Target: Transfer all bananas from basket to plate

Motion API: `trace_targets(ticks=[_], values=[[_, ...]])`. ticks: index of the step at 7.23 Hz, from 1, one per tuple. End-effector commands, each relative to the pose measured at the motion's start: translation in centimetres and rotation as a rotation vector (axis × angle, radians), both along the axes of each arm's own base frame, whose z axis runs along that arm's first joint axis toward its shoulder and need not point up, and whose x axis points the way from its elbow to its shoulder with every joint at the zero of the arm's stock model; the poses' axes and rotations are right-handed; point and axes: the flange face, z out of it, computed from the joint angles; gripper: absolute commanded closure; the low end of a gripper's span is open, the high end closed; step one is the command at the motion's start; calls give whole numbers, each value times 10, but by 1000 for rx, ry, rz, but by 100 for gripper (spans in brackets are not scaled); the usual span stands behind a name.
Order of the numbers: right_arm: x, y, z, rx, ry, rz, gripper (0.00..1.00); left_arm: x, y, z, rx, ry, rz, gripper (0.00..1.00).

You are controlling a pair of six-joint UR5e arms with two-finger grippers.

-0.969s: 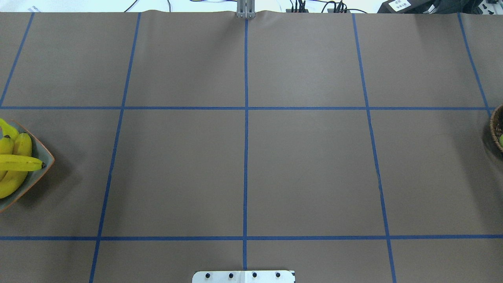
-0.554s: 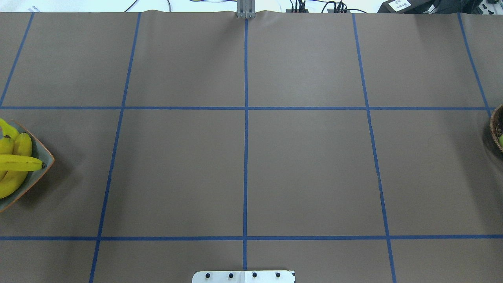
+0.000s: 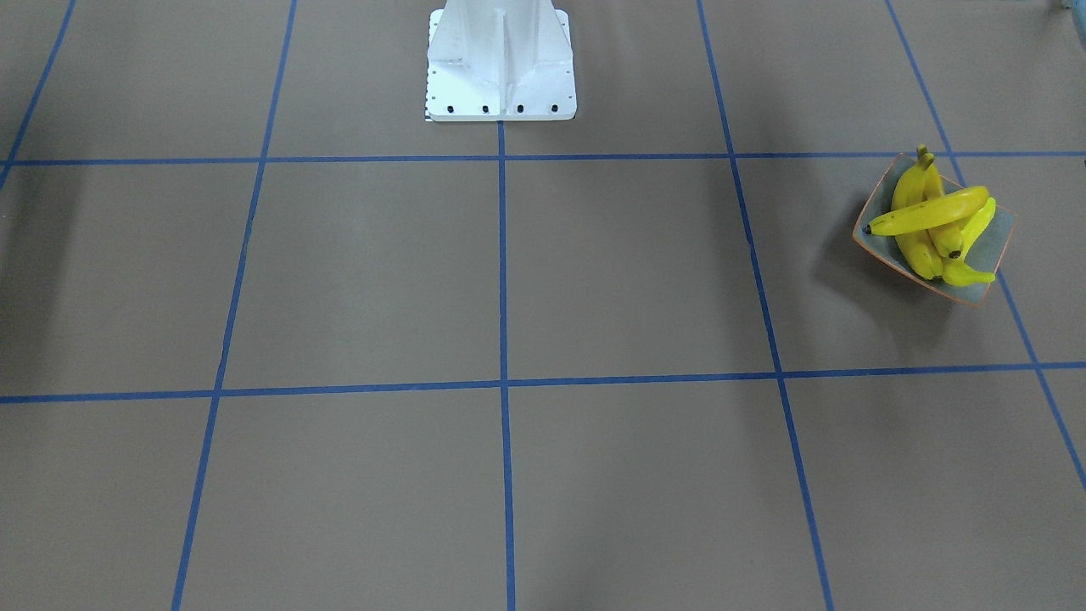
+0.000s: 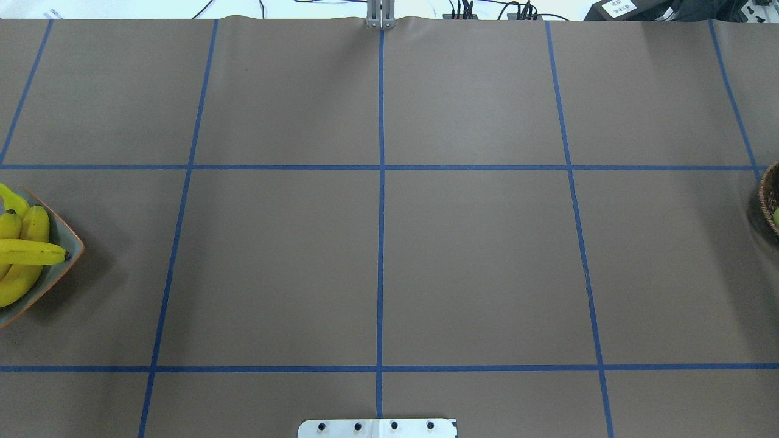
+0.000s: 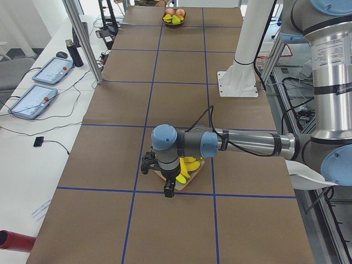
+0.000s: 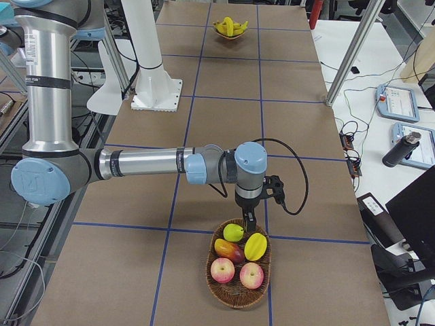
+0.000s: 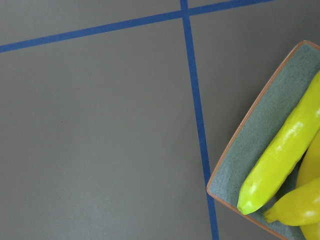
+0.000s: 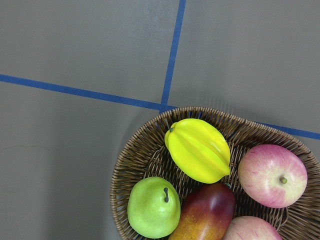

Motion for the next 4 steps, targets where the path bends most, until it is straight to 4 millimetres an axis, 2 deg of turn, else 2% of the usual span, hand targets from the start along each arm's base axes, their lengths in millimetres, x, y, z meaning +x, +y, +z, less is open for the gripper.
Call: trace_targets(ticks=[1, 4], values=[[0, -1, 0, 0, 0, 0, 0, 0, 0, -2, 6, -1, 1, 0], [0, -1, -1, 2, 0, 0, 0, 0, -2, -8, 18, 2, 1, 0]])
